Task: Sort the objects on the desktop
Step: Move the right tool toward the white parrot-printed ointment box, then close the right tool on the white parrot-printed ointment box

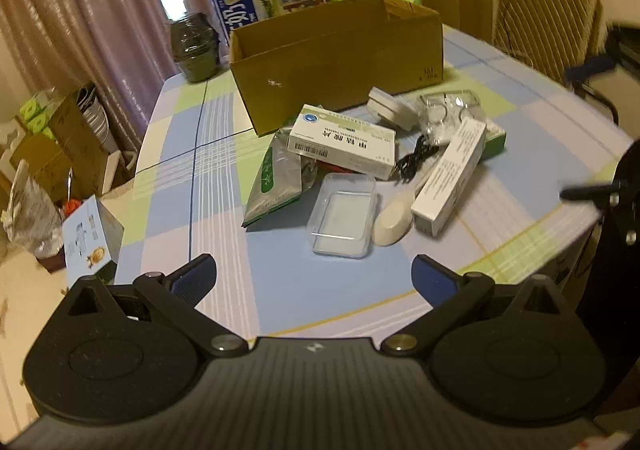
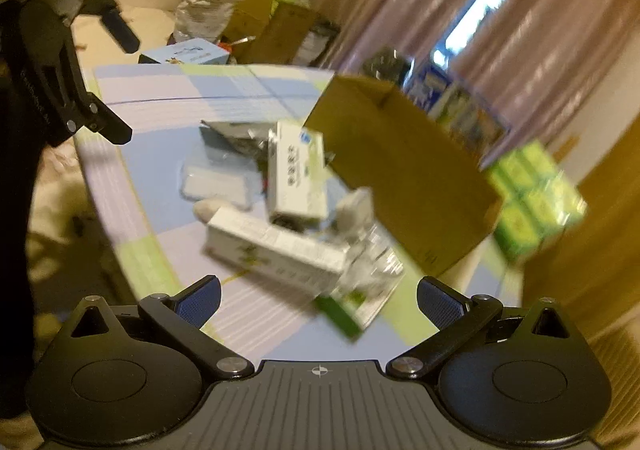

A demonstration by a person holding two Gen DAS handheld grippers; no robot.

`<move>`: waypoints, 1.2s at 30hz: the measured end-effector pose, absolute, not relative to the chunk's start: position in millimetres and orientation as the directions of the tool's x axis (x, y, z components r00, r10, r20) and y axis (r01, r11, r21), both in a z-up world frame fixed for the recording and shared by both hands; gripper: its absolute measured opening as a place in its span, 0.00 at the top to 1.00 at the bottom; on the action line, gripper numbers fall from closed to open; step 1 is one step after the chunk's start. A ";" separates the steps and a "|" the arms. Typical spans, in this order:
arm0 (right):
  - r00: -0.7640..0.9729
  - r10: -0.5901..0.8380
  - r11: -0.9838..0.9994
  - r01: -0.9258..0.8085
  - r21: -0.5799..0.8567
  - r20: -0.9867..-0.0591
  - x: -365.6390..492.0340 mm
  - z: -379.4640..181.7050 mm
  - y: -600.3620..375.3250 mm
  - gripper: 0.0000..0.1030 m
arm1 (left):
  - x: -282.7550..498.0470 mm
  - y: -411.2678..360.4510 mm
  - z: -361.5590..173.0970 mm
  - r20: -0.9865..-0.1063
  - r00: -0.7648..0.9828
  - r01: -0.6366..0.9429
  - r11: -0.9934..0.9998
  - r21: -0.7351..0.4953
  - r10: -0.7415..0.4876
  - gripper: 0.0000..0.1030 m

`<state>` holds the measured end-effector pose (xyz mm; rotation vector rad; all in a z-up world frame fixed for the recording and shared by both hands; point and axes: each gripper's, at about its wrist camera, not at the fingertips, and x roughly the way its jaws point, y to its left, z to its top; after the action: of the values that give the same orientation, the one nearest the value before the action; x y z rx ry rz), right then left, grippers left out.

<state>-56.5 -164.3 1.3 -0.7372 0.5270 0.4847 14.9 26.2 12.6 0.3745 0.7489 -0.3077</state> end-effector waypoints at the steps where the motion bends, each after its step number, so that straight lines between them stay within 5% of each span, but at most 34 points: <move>1: 0.782 0.226 0.605 -0.580 -0.546 -0.581 -57.9 -1.2 -161.5 0.02 | 15.8 25.6 12.1 -0.709 0.691 0.409 0.884 0.226 -0.138 0.01; 6: 0.844 0.209 0.376 -0.536 -0.756 -0.494 -57.3 -24.6 -149.9 0.02 | 24.9 23.0 9.0 -0.712 0.685 0.458 0.851 0.257 -0.154 0.01; 18: 0.807 0.237 0.106 -0.574 -0.812 -0.540 -21.7 -70.5 -139.6 0.03 | 51.6 9.4 -6.9 -0.734 0.657 0.565 0.757 0.329 -0.171 0.01; 20: 0.792 0.243 0.062 -0.589 -0.806 -0.560 -17.5 -78.1 -138.3 0.21 | 57.1 9.2 -10.3 -0.744 0.642 0.574 0.760 0.307 -0.185 0.01; 25: 0.777 0.257 -0.107 -0.568 -0.816 -0.575 -8.2 -100.0 -135.7 0.40 | 66.1 4.4 -18.4 -0.754 0.626 0.592 0.751 0.294 -0.198 0.01; 36: 0.727 0.263 -0.265 -0.578 -0.772 -0.634 26.9 -128.8 -124.3 0.52 | 86.2 -4.2 -31.6 -0.776 0.582 0.642 0.724 0.253 -0.244 0.02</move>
<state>26.9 -124.3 -128.8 -1.6554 0.2564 0.8186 86.2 -4.2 -31.6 0.5575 0.7915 -0.5498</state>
